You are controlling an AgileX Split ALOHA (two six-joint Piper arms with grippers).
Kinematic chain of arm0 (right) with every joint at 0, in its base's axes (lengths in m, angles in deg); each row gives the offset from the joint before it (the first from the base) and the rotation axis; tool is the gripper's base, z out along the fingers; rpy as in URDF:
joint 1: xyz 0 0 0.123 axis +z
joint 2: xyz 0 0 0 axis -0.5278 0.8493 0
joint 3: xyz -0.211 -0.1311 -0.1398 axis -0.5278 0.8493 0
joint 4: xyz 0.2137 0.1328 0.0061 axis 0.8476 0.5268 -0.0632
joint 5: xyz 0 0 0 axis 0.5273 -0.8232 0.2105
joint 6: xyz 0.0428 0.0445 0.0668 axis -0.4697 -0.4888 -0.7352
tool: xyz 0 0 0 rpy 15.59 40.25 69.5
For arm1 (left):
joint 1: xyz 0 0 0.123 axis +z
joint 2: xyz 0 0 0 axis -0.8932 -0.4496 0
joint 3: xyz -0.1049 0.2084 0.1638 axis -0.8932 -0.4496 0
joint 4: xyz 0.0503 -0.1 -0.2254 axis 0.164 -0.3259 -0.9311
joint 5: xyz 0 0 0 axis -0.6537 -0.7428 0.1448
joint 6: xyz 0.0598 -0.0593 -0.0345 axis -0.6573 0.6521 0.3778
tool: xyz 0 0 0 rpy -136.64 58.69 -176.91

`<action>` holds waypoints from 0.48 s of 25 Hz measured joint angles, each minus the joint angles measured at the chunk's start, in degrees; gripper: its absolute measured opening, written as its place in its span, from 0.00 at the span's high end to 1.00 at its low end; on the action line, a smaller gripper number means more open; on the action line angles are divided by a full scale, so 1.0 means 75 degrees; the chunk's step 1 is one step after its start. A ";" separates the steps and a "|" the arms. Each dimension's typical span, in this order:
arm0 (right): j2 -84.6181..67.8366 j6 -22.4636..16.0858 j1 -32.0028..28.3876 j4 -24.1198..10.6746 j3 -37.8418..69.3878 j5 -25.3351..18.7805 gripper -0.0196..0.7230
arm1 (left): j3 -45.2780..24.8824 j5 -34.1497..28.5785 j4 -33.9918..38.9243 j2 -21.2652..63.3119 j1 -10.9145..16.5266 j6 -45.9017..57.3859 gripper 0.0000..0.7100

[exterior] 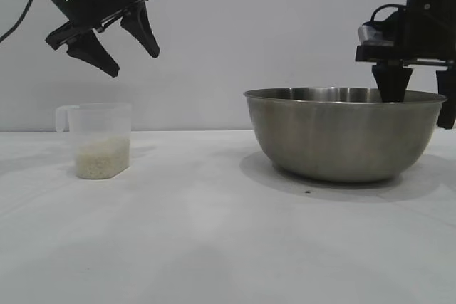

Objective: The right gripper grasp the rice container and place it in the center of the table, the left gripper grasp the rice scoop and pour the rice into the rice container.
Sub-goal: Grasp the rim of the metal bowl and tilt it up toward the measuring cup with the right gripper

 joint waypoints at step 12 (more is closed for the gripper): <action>0.0246 0.0058 0.0000 0.0264 -0.0072 0.0118 0.92 | 0.0000 0.0000 0.0000 0.0000 0.0000 -0.0034 0.31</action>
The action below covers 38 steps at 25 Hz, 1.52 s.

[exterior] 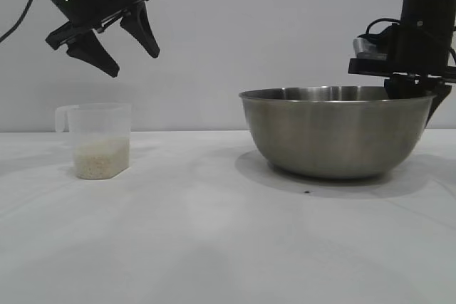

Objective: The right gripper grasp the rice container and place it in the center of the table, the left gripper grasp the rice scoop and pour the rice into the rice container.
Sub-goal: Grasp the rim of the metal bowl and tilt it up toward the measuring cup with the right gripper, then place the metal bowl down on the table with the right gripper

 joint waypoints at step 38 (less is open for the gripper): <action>-0.0257 0.1894 0.0674 0.2583 0.0013 -0.0296 0.97 | 0.0000 0.0000 0.0000 0.0000 0.0000 -0.0037 0.31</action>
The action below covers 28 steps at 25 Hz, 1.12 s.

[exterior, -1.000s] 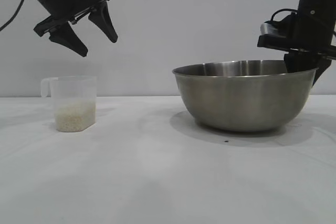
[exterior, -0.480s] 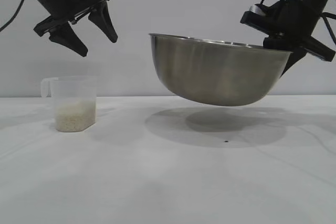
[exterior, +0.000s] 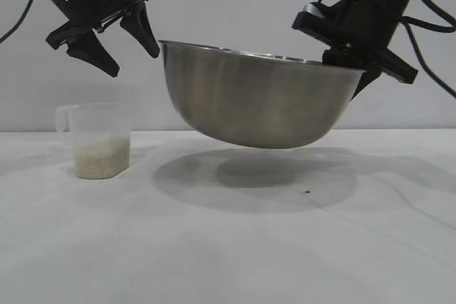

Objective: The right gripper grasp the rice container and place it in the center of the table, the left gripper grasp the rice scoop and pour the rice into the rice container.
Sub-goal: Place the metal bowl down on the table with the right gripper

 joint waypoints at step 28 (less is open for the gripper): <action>0.0506 0.0098 0.0116 0.0397 0.0283 0.0061 0.66 | 0.0000 0.0000 0.0000 0.0000 0.0000 0.0000 0.31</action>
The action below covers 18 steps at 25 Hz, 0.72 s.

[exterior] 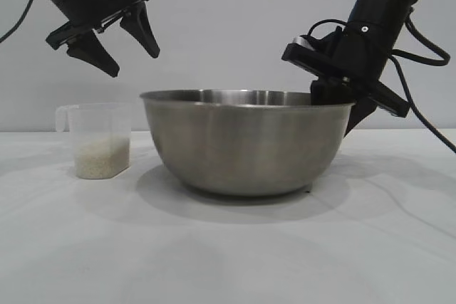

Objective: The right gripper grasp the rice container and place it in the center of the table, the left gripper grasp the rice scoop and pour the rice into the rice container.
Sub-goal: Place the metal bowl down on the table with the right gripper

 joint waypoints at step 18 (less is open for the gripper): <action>-0.1199 0.0000 -0.0156 -0.0918 0.0000 -0.0074 0.22 | 0.0000 -0.0043 0.0000 0.0000 0.0000 -0.0011 0.31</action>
